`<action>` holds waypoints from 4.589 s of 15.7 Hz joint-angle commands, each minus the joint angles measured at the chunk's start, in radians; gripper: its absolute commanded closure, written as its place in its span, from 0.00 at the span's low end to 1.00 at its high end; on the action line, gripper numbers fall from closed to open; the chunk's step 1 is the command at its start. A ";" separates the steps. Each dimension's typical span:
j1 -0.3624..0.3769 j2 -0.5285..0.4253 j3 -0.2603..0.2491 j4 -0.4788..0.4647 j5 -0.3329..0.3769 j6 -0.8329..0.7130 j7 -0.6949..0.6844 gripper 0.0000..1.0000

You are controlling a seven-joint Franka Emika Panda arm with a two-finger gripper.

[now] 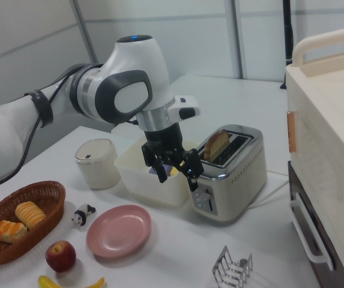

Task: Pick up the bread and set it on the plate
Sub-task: 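Move the open gripper toward the silver toaster above the bread slice, then lower the gripper into the toaster slot around the bread slice, then close the gripper on the top edge of the bread slice, then lift the bread slice straight up out of the toaster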

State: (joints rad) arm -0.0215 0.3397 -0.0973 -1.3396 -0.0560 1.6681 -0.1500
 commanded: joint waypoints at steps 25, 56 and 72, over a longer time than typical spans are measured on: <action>0.017 0.071 0.002 -0.036 0.162 0.530 0.260 0.00; 0.058 0.200 0.034 -0.026 0.148 0.909 0.328 1.00; 0.046 0.033 0.034 -0.036 0.208 0.892 0.345 1.00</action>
State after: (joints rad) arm 0.0203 0.4461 -0.0580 -1.3244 0.1324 2.5628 0.1851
